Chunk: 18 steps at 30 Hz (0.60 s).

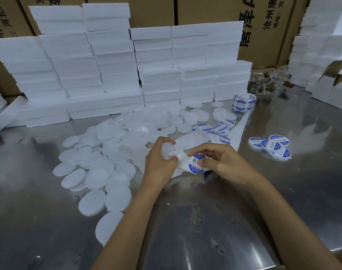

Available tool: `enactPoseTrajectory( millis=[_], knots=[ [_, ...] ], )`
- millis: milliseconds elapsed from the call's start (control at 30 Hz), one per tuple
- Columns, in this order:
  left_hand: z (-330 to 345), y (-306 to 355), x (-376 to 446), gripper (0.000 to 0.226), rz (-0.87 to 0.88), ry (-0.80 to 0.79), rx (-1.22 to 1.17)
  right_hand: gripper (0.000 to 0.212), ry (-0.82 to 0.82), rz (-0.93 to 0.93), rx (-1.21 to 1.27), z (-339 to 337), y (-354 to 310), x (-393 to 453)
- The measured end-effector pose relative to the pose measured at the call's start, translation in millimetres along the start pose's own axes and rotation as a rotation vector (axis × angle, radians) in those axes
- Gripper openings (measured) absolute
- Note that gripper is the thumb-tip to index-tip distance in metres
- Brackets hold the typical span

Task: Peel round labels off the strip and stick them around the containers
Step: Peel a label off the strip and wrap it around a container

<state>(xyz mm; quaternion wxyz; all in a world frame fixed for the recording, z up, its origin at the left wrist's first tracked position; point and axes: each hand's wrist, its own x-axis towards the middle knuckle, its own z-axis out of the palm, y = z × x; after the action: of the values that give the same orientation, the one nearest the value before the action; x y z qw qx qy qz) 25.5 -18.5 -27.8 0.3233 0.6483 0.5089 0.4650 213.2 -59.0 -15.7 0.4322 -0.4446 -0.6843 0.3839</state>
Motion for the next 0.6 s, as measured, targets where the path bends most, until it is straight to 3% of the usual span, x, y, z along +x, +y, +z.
enactPoseTrajectory(
  millis=[200, 367, 600],
  knots=[
    [2, -1, -1, 0.04, -0.007, -0.019, 0.018, 0.027, 0.029, -0.01, 0.009, 0, -1, -1],
    [0, -3, 0, 0.042, -0.018, -0.011, 0.032, 0.019, 0.151, -0.002, -0.027, -5, 0, 0],
    [2, -2, -3, 0.041, -0.007, -0.074, 0.07, 0.013, 0.291, 0.046, 0.416, -20, -1, -2]
  ],
)
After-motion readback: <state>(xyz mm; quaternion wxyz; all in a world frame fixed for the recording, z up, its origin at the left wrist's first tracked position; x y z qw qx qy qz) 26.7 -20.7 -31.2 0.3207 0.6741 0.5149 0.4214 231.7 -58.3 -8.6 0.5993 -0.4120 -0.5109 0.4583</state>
